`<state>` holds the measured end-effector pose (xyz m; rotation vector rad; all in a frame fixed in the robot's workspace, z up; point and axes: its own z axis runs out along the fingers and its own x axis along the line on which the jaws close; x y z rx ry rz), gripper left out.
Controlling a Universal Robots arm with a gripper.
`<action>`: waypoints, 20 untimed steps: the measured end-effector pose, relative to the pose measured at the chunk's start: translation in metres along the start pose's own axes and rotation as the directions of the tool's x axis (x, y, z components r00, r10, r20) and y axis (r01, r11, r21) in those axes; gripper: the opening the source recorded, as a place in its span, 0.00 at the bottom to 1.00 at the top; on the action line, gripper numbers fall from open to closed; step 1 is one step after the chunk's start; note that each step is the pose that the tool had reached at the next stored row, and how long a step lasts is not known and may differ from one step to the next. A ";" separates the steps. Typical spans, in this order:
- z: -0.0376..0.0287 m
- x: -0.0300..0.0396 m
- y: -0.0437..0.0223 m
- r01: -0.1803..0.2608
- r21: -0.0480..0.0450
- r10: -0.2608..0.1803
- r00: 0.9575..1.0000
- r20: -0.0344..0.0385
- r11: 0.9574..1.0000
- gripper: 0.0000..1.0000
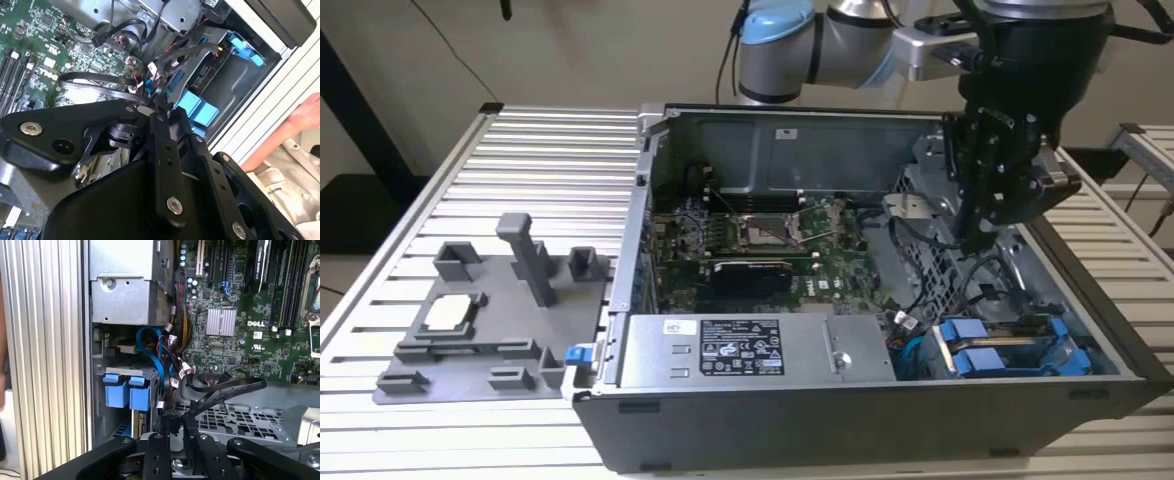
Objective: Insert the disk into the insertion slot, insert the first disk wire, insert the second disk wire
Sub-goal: 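Insert the second disk wire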
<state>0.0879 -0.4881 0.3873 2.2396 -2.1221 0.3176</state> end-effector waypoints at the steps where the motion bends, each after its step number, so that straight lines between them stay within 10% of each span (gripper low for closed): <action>1: -0.0001 0.0000 0.0007 0.005 0.001 -0.005 1.000 -0.006 1.000 0.26; 14: 0.0022 -0.0020 0.0133 0.042 0.033 -0.040 0.998 -0.051 0.999 0.26; 20: 0.0042 -0.0052 0.0209 0.044 0.070 -0.040 0.997 -0.061 0.997 0.26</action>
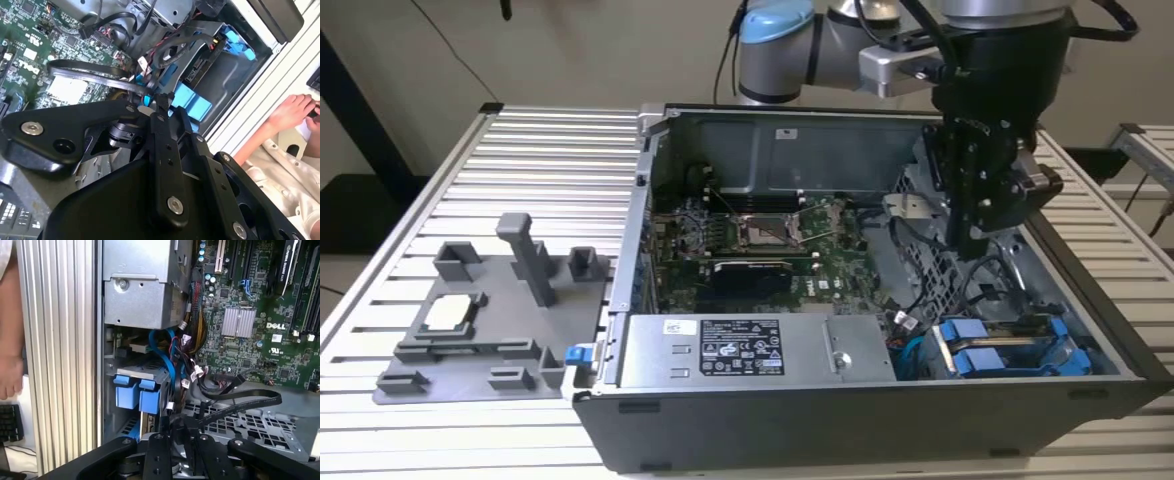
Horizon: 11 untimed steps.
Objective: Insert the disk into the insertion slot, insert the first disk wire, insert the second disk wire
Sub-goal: 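Insert the second disk wire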
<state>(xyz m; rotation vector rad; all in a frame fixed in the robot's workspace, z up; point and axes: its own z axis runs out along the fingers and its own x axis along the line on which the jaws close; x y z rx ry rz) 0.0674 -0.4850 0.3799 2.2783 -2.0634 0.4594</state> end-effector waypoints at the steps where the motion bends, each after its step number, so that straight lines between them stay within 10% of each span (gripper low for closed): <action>1: 0.0000 -0.0004 0.0012 0.001 0.004 -0.001 1.000 0.000 1.000 0.26; 11: -0.0009 -0.0018 0.0078 0.006 0.020 -0.006 1.000 0.000 1.000 0.26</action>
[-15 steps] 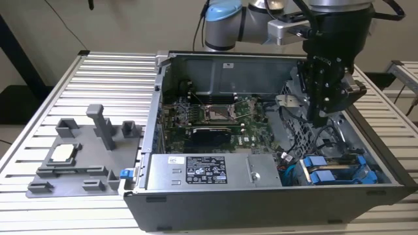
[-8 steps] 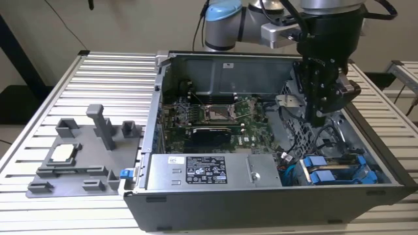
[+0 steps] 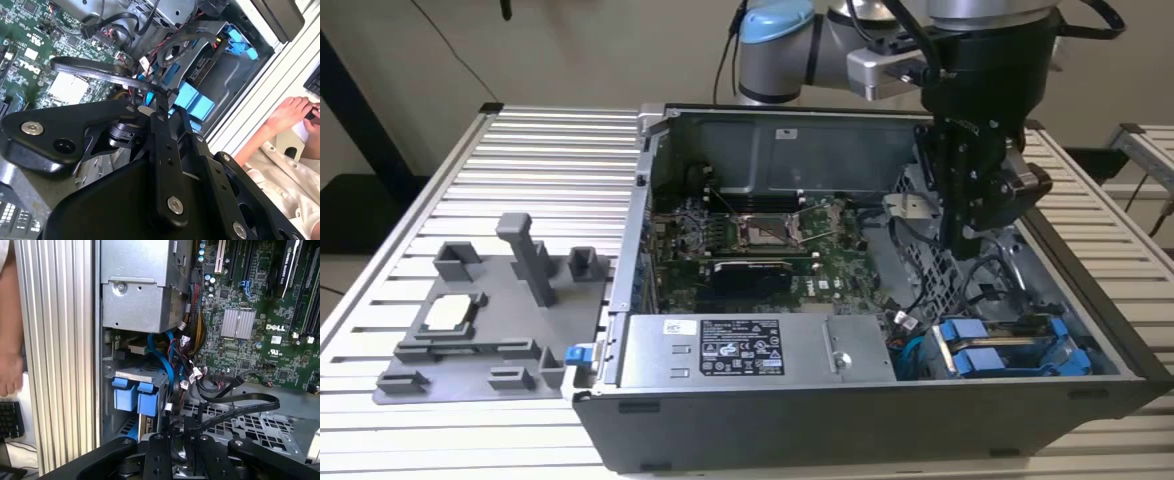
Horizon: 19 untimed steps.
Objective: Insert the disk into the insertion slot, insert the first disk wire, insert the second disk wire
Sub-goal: 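Insert the second disk wire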
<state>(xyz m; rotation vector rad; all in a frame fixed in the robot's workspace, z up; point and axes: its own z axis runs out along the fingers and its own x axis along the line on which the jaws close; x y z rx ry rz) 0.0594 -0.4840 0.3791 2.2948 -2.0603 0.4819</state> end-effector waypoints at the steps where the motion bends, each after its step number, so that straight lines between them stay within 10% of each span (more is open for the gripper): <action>1: 0.0000 0.0000 0.0000 0.001 0.004 -0.001 1.000 0.000 1.000 0.26; 4: 0.0002 0.0000 0.0000 -0.001 0.019 0.001 1.000 -0.002 1.000 0.26; 19: 0.0008 -0.0002 0.0004 -0.010 0.017 0.010 1.000 -0.004 1.000 0.17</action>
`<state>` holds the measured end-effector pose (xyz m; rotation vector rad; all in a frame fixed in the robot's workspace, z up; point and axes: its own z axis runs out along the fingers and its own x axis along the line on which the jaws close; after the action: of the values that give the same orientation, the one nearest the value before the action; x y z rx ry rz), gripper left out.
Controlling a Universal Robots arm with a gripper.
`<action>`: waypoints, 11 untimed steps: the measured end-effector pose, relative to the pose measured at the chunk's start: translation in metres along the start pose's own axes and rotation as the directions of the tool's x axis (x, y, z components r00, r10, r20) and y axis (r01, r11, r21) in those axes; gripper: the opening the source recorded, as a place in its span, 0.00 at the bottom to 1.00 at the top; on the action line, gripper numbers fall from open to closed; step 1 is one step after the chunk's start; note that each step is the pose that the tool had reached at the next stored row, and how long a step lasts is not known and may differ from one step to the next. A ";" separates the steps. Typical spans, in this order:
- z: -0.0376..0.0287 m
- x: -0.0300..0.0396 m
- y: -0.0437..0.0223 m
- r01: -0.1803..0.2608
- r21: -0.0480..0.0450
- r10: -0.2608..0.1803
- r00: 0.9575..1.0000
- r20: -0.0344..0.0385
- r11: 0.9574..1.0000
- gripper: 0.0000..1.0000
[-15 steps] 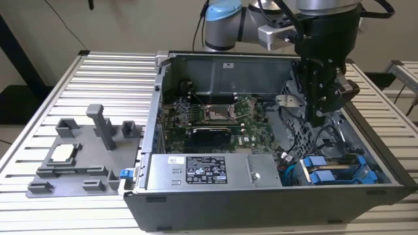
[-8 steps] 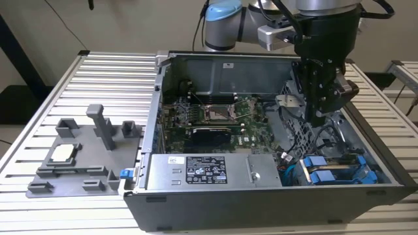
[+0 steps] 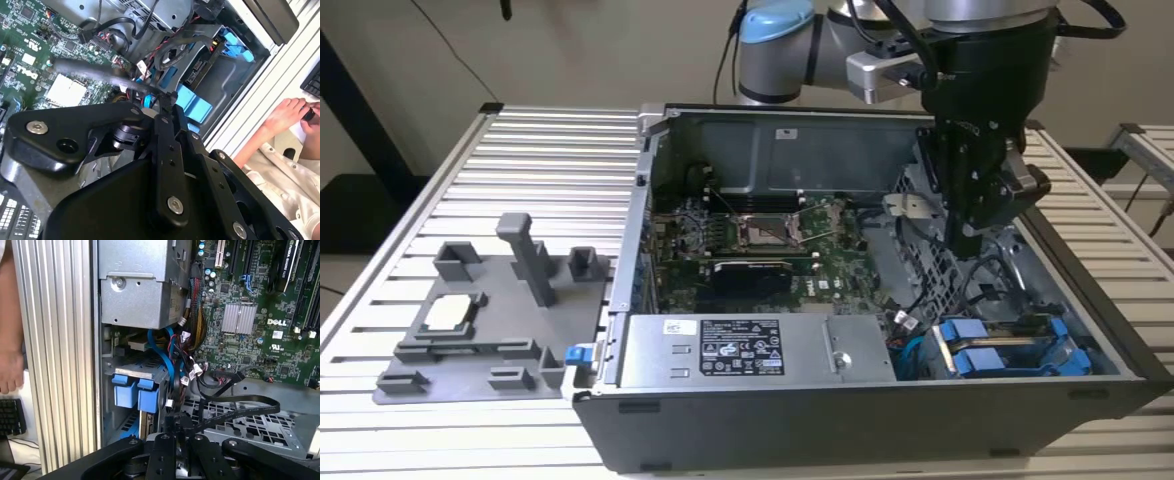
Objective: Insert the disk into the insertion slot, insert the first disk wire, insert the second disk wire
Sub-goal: 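Insert the second disk wire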
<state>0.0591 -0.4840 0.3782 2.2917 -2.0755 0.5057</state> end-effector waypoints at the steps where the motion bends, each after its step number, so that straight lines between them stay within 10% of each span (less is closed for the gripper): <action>1: 0.0000 0.0000 0.0000 0.000 0.000 0.000 1.000 0.000 1.000 0.17; 11: 0.0000 0.0000 0.0000 0.000 0.000 0.000 1.000 0.000 1.000 0.16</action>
<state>0.0591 -0.4840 0.3782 2.2916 -2.0755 0.5057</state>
